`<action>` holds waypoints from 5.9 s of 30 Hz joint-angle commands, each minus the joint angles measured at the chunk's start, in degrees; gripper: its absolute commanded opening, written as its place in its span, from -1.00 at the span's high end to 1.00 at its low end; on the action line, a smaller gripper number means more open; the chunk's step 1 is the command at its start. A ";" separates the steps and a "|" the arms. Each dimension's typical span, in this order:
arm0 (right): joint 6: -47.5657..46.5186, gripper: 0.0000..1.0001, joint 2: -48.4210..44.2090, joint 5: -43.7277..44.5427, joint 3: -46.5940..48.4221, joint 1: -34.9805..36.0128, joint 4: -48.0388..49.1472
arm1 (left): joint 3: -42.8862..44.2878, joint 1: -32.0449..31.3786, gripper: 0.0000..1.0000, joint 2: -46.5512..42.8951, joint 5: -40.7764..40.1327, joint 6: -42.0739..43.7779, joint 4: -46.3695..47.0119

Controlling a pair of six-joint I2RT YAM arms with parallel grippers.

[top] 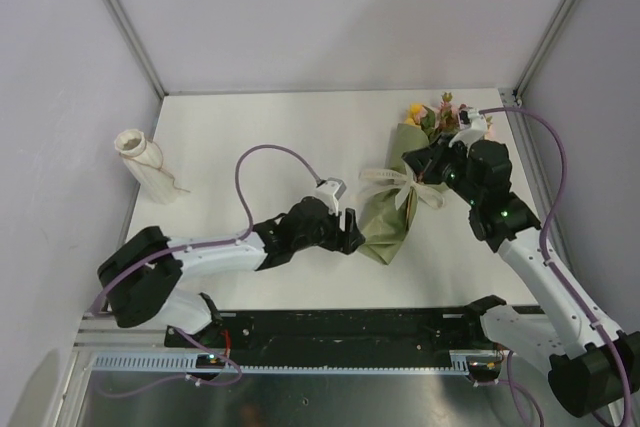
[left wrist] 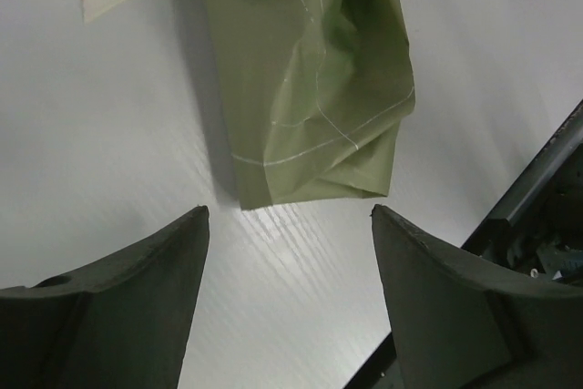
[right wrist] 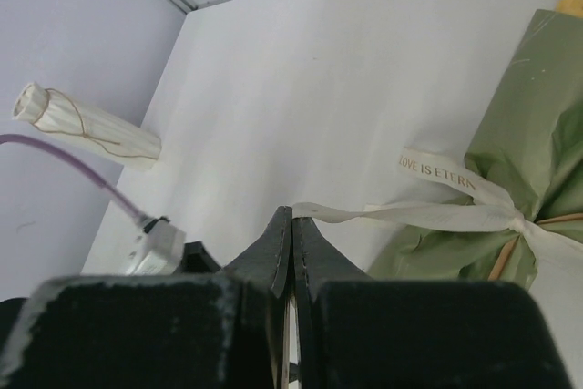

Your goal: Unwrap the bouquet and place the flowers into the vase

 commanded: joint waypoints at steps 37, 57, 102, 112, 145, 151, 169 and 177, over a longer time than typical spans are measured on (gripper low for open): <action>8.92 1.00 -1.18 -3.60 -1.30 -4.03 5.00 | -0.99 -2.68 1.00 1.19 -16.31 -7.51 -14.23; 9.03 1.00 0.82 6.25 15.74 -16.74 2.85 | -10.23 -3.29 1.00 -7.46 -23.83 -13.76 -18.59; 15.53 0.86 -24.26 -1.48 -18.77 -18.20 -22.61 | -10.55 -4.92 1.00 -11.19 -20.45 -15.06 -16.29; 17.52 -0.11 -17.88 2.89 -19.80 -9.10 -16.52 | -11.86 -6.29 1.00 -11.36 -19.74 -15.66 -14.19; 33.97 0.08 27.35 27.63 -1.14 21.26 -0.83 | -13.47 -9.71 1.00 -13.43 -20.74 -17.68 -11.87; 31.60 0.13 27.56 31.55 0.93 22.98 -4.40 | -13.37 -10.01 1.00 -12.98 -21.16 -17.73 -11.86; 33.49 0.23 33.85 34.10 4.52 25.59 -8.64 | -13.50 -10.53 1.00 -13.05 -21.84 -18.03 -11.84; 34.45 0.37 35.75 36.33 6.36 25.70 -10.99 | -13.67 -10.59 1.00 -13.12 -22.17 -18.23 -11.82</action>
